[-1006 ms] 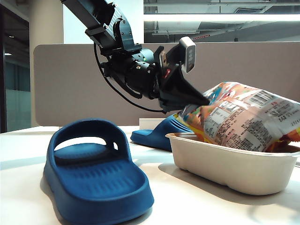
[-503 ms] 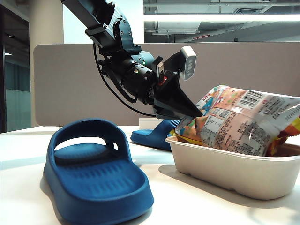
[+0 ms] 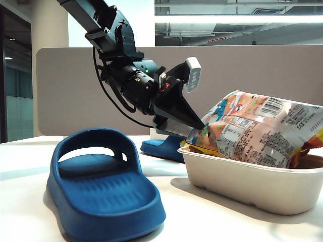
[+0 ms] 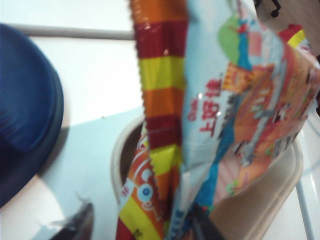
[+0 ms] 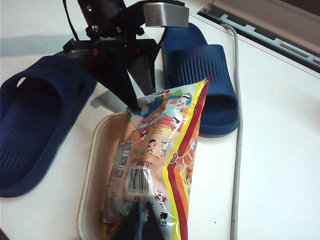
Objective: Pick up a bag of chips and put them in the box.
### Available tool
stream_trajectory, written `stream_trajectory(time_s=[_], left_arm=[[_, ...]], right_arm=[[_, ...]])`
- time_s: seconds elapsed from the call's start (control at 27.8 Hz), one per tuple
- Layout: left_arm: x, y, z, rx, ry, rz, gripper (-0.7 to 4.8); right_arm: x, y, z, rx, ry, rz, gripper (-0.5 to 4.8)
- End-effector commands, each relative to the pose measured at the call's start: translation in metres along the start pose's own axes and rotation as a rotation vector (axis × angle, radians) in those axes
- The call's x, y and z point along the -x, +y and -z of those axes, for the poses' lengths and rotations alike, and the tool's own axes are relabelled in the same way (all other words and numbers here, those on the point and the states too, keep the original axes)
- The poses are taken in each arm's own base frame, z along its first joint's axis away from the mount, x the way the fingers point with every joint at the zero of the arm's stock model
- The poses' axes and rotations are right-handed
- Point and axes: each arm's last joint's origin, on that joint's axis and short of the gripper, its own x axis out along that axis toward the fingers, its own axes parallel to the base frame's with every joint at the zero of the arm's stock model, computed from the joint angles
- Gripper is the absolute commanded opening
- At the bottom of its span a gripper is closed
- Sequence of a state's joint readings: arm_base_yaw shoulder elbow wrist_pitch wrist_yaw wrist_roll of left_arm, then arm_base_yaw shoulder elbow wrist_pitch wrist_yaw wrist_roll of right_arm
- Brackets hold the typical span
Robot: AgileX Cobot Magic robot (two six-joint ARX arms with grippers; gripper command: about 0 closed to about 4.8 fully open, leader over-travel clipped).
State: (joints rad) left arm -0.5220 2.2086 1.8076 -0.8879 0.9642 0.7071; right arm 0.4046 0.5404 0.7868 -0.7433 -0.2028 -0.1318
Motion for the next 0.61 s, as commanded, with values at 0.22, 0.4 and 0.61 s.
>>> stream_trajectory(time_s=[0.22,0.4,0.61], left_arm=[[0.039,-0.021,-0.021,-0.074,-0.075,-0.045,2.47],[0.080,-0.050,-0.039,-0.093,-0.178,-0.046,2.47],[0.145,-0.116,-0.062,-0.178,-0.342,-0.031,2.34]], right_arm=[[0.001,0.000,-0.002,0.002,-0.012,-0.006,-0.02],[0.001,0.001,-0.002,0.003,-0.012,-0.015,-0.02],[0.001,0.002,-0.002,0.003,-0.017,-0.044,-0.02]])
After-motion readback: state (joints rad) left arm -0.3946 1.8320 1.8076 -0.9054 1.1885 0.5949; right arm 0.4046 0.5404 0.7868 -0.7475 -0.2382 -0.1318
